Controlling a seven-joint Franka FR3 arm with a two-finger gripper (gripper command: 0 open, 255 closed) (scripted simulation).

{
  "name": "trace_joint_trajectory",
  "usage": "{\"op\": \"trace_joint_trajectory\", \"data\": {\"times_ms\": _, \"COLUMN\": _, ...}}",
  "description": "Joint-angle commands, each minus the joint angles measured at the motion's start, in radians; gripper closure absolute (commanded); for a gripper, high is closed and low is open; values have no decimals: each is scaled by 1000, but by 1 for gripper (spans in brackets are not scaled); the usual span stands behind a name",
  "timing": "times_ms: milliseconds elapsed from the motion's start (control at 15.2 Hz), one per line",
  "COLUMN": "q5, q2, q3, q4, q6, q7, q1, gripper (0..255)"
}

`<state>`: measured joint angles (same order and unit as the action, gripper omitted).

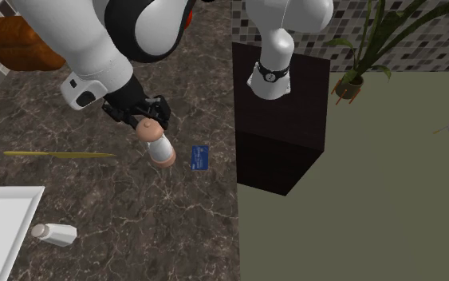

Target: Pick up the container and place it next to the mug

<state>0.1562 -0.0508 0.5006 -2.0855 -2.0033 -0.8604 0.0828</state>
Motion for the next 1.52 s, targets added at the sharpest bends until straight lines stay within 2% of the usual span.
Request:
{"op": "trace_joint_trajectory", "data": {"times_ms": 0, "q5": 0, "q2": 0, "q3": 0, "q4": 0, "q6": 0, "q7": 0, "q1": 0, "gripper": 255}}
{"op": "trace_joint_trajectory", "data": {"times_ms": 1452, "q5": -52, "q2": 83, "q3": -3, "q4": 212, "q6": 279, "q7": 62, "q1": -5, "gripper": 255}}
